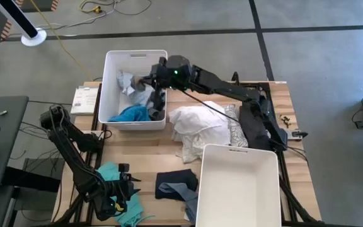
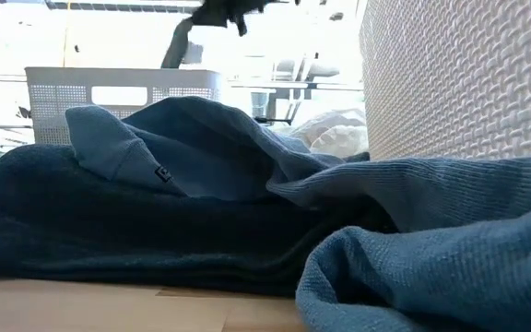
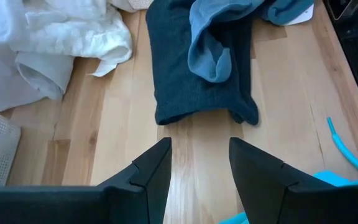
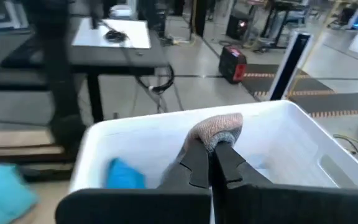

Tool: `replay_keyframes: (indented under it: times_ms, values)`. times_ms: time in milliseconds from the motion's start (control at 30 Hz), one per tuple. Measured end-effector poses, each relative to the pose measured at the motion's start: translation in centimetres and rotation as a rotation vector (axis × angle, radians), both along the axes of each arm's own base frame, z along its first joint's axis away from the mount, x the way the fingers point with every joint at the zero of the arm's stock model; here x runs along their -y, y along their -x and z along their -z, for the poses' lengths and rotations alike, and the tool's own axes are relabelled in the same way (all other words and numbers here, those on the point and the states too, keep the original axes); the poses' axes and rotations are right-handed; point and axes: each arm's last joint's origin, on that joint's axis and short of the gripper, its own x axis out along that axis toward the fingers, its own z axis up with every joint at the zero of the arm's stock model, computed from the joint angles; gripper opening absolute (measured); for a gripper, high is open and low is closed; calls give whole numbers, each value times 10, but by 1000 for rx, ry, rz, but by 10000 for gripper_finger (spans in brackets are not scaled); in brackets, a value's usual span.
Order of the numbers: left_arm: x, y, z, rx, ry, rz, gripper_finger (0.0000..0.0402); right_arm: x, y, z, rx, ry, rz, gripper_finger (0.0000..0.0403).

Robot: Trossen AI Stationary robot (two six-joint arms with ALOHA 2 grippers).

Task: Sort clothes
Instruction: Put the blue sock into the top white laundry bin

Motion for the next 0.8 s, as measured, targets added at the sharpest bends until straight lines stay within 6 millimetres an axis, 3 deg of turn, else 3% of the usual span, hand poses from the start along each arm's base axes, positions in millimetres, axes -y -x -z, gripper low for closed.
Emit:
replay_keyframes:
  times_ms: [200,400,633,800]
  values:
    - [0,0,0,3,9,-6,156,42,-12,35,-20,-55,75,0]
    - [0,0,0,4,12,-9,156,64,-18,57,-22,-89,118,4]
    - [0,0,0,8,10,-11,156,80,-13,62,-25,-178,200,25]
    - [0,0,0,9,15,-14,156,81,-10,66,-63,-179,272,80]
